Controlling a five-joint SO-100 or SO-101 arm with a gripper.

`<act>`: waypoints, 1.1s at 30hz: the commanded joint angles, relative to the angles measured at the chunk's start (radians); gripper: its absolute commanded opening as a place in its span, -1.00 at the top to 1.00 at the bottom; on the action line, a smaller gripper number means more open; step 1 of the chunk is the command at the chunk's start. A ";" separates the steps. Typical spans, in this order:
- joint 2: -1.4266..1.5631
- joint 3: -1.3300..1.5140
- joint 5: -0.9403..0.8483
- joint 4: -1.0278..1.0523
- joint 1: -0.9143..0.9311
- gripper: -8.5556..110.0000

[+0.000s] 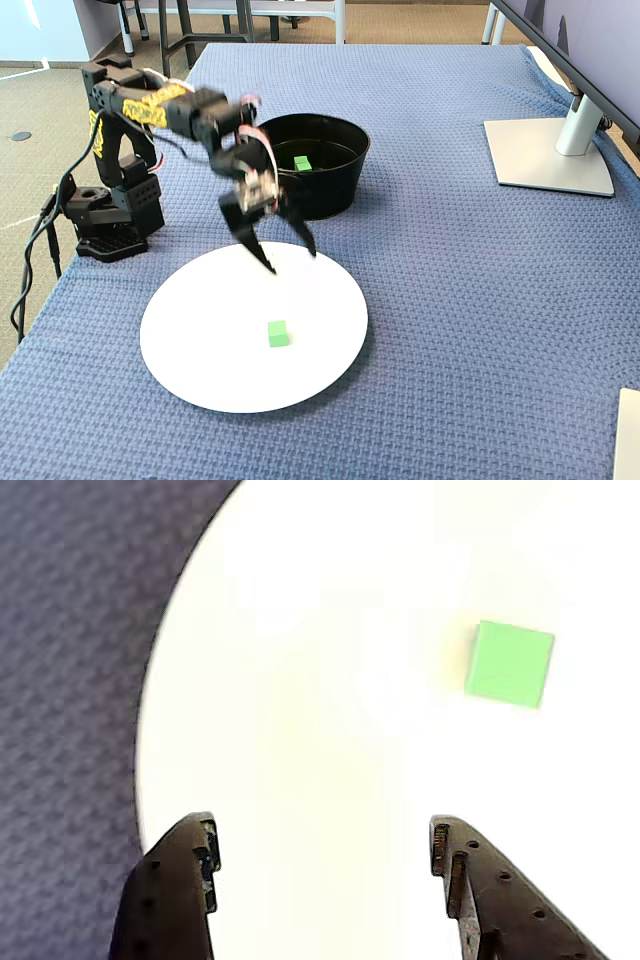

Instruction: Pick up the green cubes from the white plate and place them in the black recipient

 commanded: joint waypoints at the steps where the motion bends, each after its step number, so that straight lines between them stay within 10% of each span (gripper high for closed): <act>1: -0.018 0.049 -0.003 -0.095 0.023 0.53; 21: -0.374 -0.411 0.410 0.239 0.034 0.58; 33: -0.489 -0.541 0.273 0.345 0.072 0.58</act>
